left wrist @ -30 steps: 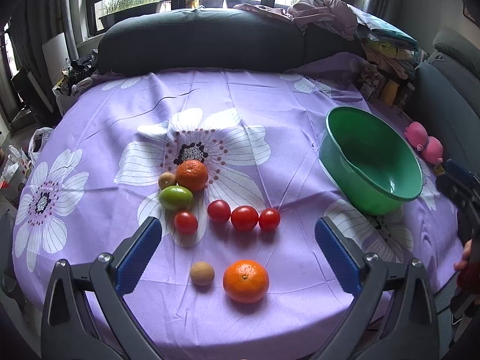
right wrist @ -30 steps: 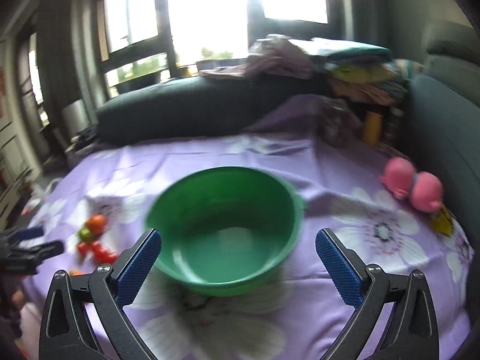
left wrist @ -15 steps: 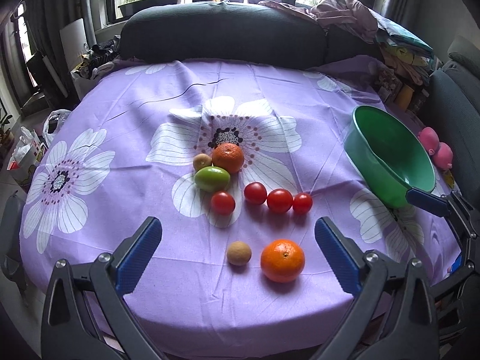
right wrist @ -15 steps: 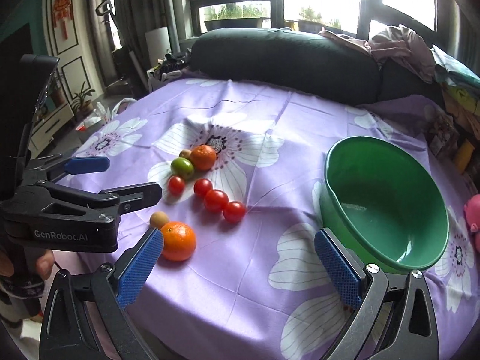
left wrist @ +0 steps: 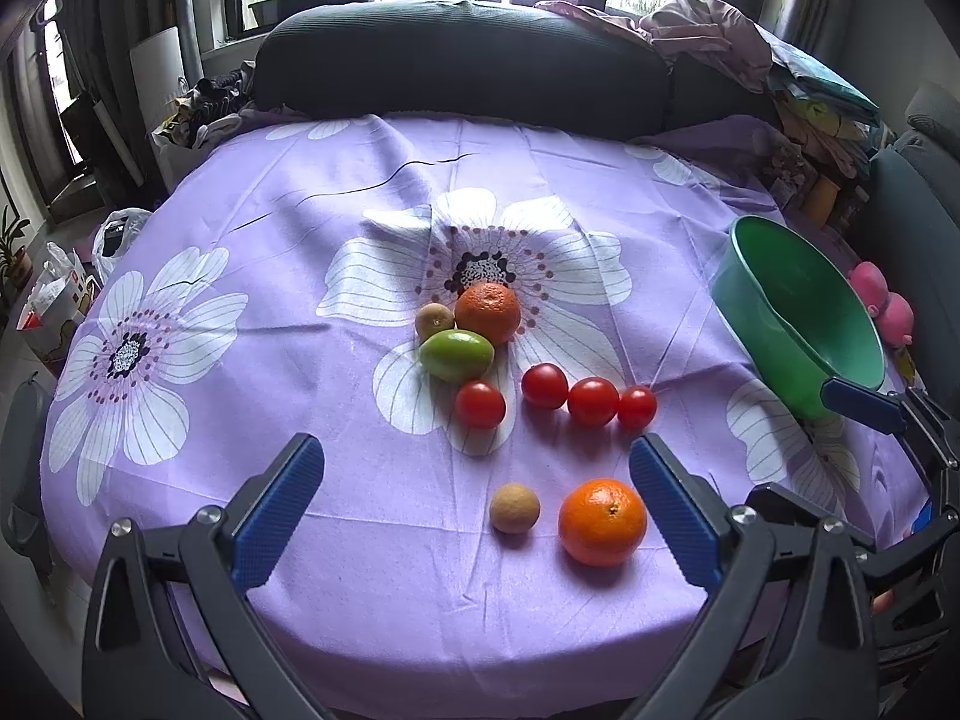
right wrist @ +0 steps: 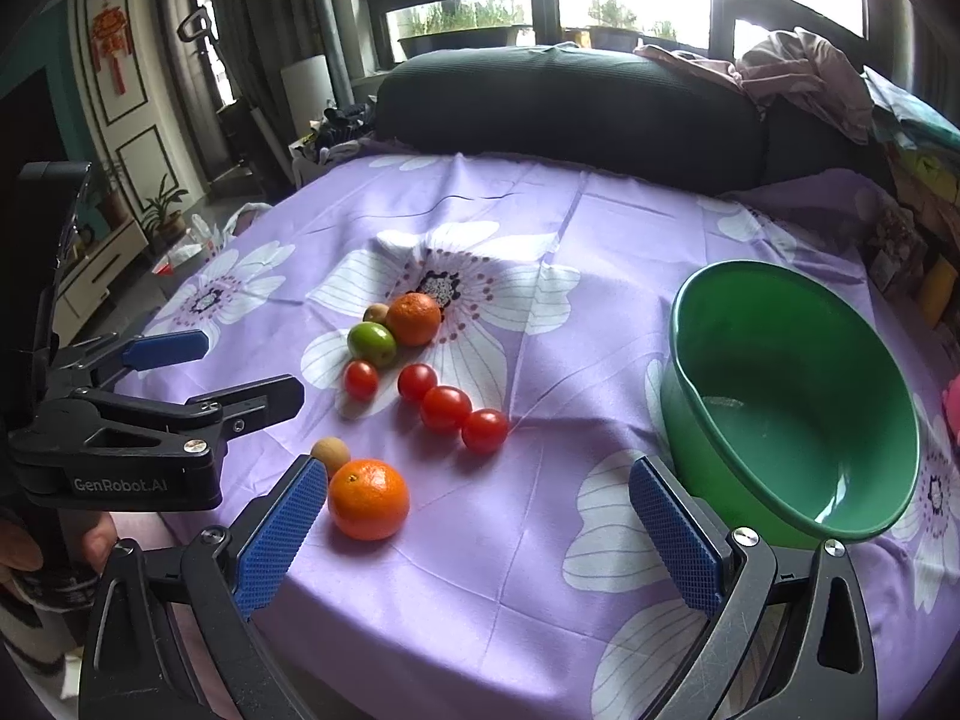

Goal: Organize fruits
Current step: 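Move the left tool toward the large orange near the tomatoes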

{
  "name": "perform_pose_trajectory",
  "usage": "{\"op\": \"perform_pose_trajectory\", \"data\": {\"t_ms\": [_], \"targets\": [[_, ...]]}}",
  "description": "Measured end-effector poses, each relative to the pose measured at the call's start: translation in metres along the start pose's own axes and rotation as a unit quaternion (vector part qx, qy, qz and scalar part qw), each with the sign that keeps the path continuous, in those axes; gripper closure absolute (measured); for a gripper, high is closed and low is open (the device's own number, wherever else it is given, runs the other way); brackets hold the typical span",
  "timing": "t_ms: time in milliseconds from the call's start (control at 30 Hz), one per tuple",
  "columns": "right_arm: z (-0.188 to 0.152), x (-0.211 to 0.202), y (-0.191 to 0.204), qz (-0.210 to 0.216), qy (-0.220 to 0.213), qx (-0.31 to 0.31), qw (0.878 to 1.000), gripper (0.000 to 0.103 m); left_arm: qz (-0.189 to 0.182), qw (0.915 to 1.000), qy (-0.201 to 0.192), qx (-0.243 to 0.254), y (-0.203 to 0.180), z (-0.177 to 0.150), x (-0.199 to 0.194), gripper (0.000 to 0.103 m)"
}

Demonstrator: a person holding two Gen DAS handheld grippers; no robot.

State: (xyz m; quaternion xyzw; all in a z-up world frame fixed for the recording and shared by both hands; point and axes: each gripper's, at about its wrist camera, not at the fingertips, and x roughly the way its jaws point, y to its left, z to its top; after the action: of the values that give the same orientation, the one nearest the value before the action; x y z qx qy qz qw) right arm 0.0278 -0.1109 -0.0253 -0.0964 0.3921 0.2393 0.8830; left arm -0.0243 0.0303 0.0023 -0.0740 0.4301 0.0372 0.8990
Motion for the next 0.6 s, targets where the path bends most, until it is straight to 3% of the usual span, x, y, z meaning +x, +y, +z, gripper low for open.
{"op": "perform_pose_trajectory", "data": {"t_ms": [400,600], "targets": [[-0.0009,0.0065,0.0012,0.007,0.006,0.003,1.0,0.001,-0.014,0.9998,0.008,-0.009,0.0032,0.001,0.005,0.001],[-0.0053,0.0096,0.001,0.022,0.011,0.007,1.0,0.001,-0.045,0.9984,0.021,-0.025,0.0032,0.0005,0.0095,0.001]]}}
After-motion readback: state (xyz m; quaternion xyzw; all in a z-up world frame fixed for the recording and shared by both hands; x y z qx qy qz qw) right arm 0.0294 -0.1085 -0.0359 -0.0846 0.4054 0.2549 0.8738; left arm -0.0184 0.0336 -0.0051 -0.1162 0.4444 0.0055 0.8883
